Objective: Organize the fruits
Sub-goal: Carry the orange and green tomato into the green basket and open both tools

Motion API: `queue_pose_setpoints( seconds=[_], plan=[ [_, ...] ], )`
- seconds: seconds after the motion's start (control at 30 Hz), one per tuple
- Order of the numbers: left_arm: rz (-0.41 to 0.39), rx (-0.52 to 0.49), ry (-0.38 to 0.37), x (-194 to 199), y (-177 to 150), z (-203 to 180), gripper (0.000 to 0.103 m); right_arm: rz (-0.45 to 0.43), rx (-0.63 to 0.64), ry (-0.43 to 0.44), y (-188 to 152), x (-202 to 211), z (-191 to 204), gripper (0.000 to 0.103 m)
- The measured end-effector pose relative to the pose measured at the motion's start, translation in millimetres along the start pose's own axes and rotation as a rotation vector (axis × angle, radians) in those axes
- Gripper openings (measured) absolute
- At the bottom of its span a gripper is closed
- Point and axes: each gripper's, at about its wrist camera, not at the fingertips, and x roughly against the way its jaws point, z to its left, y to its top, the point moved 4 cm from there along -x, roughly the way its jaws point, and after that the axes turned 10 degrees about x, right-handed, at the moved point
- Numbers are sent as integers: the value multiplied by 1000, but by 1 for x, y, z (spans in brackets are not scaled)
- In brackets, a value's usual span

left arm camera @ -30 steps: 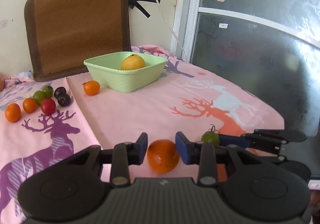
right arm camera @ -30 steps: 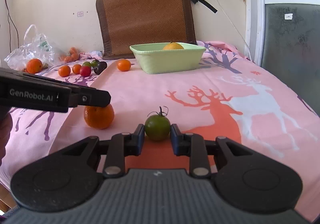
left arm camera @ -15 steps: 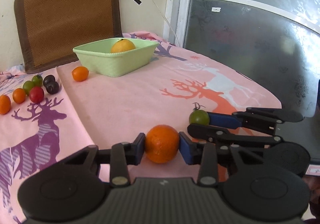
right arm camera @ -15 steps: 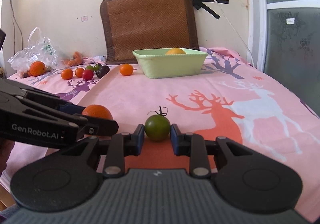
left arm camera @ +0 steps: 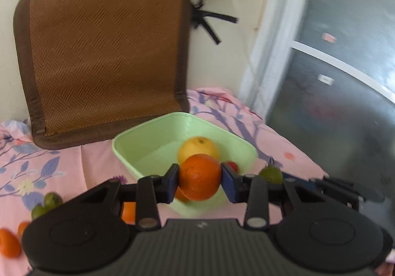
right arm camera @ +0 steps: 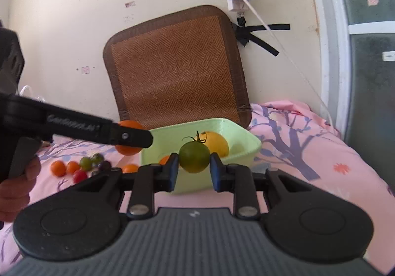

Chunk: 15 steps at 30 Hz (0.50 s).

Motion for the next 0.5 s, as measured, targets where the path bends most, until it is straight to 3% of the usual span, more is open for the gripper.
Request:
queue_pose_setpoints(
  seconds=[0.13,0.3,0.43,0.5],
  plan=[
    [36,41,49,-40,18,25,36,46,5,14,-1,-32,3,30],
    [78,59,67,-70,21,38,36,41,29,-5,-3,-41,6,31],
    [65,59,69,-74,19,39,47,23,30,-12,-5,-40,7,32],
    [53,59,65,-66,20,39,53,13,27,-24,-5,-39,6,46]
  ],
)
